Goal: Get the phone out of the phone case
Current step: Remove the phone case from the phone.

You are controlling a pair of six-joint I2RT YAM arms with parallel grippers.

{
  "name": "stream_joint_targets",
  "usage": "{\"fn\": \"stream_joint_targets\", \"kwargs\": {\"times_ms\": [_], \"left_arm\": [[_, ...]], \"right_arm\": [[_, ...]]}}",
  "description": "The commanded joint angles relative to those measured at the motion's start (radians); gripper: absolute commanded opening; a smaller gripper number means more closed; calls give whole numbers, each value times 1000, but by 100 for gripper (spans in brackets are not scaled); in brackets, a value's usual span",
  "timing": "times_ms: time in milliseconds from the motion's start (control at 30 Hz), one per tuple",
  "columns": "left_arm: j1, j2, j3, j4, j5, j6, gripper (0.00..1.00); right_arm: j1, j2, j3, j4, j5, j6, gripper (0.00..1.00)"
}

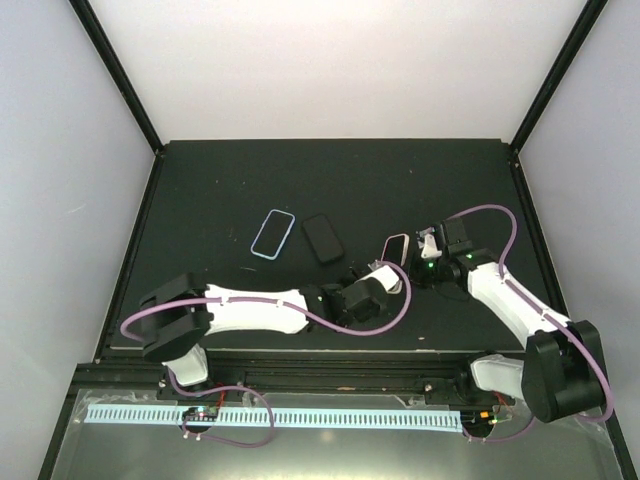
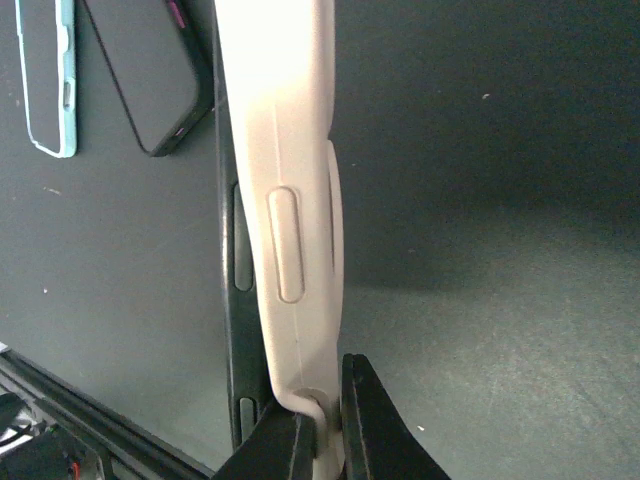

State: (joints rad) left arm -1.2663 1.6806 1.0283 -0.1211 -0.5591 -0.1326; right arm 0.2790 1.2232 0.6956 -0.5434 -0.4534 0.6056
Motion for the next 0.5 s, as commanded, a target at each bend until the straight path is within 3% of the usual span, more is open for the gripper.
{"fn": "stream_joint_targets", "kwargs": {"times_ms": [0,467], "left_arm": [[-18,43,25,142,-85,36,65],[-20,171,52,269,-28,119,60]], "right_arm": [[-12,28,23,55,37,22,1],[-22,238,96,17,59,-4,1]]}}
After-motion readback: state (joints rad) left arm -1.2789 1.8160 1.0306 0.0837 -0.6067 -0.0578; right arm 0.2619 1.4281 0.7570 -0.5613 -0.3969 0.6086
